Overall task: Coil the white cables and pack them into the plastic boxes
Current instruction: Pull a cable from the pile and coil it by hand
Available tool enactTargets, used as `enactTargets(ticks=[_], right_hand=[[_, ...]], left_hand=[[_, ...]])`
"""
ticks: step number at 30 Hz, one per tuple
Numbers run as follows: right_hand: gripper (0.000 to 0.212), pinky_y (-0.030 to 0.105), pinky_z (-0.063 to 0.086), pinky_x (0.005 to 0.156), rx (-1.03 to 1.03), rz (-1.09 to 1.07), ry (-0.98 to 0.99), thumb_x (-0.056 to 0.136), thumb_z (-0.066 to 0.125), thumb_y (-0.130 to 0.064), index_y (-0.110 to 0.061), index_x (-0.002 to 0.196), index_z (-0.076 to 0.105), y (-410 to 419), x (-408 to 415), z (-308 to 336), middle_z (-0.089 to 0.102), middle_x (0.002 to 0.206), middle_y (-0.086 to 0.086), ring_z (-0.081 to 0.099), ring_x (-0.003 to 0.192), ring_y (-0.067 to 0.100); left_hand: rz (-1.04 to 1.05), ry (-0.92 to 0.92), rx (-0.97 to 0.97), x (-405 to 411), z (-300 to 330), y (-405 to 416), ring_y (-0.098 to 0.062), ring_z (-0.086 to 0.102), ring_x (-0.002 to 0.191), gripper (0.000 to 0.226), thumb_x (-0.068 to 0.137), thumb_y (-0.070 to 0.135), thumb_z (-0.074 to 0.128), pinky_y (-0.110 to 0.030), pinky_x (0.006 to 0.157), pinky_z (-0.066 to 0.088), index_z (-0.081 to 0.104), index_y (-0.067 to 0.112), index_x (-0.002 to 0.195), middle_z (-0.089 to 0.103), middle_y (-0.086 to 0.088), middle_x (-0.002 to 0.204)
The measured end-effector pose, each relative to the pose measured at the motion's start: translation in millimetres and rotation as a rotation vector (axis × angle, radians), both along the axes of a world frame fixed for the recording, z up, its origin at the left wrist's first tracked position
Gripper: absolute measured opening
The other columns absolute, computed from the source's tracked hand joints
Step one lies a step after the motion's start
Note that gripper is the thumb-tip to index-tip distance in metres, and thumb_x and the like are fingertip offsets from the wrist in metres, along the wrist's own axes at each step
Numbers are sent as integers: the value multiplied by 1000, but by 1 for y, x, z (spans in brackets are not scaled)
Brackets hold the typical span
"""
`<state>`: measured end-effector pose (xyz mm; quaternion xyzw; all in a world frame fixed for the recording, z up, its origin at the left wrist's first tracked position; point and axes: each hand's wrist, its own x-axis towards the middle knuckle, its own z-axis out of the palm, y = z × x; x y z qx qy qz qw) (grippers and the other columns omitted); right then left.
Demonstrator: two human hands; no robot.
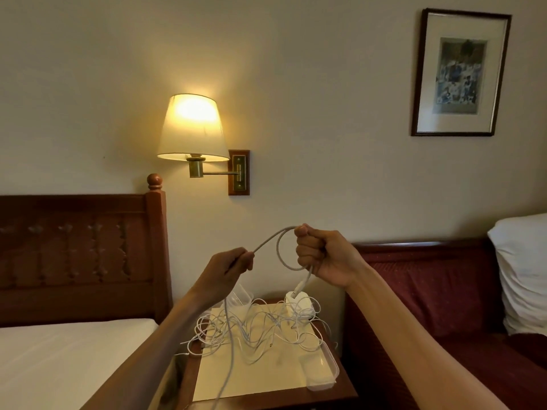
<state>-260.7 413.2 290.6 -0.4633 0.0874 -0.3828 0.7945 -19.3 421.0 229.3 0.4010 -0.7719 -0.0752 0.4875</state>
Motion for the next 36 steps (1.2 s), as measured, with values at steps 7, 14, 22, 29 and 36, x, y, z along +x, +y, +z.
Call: enactTargets(ticks=[7,14,22,29,36], right_hand=[[28,19,24,39,-4,-111,-14,100,34,-18,-13,77,49,-7,-16,5,16,55,-9,15,45,6],[32,27,53,60,-374,-461,287,105,38,-20,-7,84,59,-4,5,5,61,66,7,60,58,18],[36,26,54,59,-759,-610,650,104,41,-19,-8,81,65,3,13,-4,69,59,3,66,56,18],[40,26,43,53,-648,-448,548,107,30,-18,-6,84,61,10,19,-7,55,52,0,50,47,13],[35,20,32,48,-270,-171,270,106,28,-21,-12,80,51,13,14,9,35,52,-4,34,45,9]], left_hand=[[183,120,157,29,-46,-16,-9,47,59,25,101,25,47,-24,56,39,59,24,79,55,6,68],[104,-566,293,-39,10,18,-18,45,59,44,103,31,40,-36,63,40,55,4,72,54,-4,65],[21,-487,-119,-53,55,37,-14,50,48,35,102,33,46,-29,51,40,47,41,68,50,11,53],[177,-443,-407,-43,64,12,-8,62,64,36,101,40,35,-34,62,54,62,19,91,67,9,75],[151,-181,-321,-43,64,-11,-10,50,53,40,97,53,41,-18,52,35,52,20,77,50,11,60]])
